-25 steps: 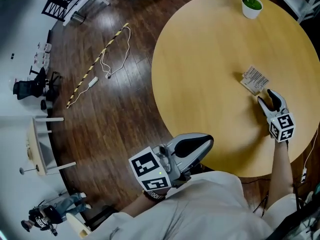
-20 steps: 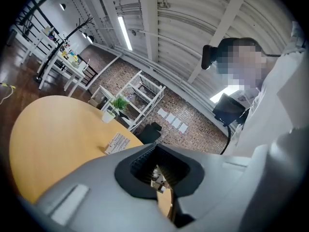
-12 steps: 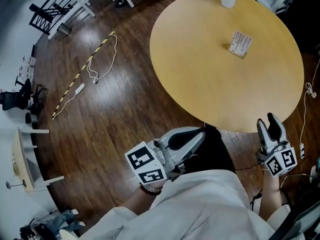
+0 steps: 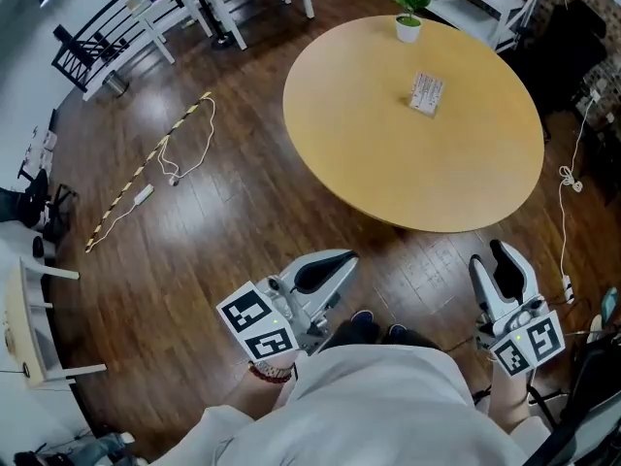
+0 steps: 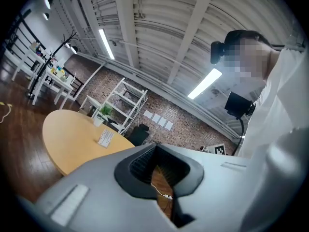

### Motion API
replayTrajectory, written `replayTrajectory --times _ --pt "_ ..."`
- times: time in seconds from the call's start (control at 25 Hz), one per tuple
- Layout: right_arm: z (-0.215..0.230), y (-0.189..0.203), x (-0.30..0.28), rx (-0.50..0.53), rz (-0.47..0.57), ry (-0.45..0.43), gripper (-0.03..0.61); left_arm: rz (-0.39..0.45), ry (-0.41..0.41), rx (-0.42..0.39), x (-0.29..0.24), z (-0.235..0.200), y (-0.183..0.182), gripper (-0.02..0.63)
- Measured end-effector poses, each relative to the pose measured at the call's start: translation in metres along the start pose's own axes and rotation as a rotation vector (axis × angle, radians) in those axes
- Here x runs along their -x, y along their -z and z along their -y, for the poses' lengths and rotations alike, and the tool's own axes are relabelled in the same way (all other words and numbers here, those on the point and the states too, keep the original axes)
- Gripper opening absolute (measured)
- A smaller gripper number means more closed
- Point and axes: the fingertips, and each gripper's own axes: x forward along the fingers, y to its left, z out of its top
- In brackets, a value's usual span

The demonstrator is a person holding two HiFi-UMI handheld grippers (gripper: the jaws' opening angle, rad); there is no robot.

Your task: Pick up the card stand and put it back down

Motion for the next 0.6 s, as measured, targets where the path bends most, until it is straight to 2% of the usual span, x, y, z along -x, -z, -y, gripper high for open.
replayTrajectory --times 0.12,0.28,0.48,0.6 --pt "0.009 0.01 0.017 -0.012 0.004 -0.007 0.161 0.025 0.0 -0.017 -0.012 0.019 0.006 -0.017" --pt "0.022 0.012 0.056 -0.047 0.029 -0.014 0.152 -0.011 0.005 0.002 -0.035 0.049 0.028 -0.017" --pt "0.054 0.001 0.104 -0.02 0.055 0.032 0.144 -0.017 0.056 -0.037 -0.077 0.084 0.034 -0.017" --pt "0.051 -0.006 0.118 -0.027 0.077 0.03 0.14 -0.039 0.056 -0.108 -0.079 0.104 0.034 -0.017"
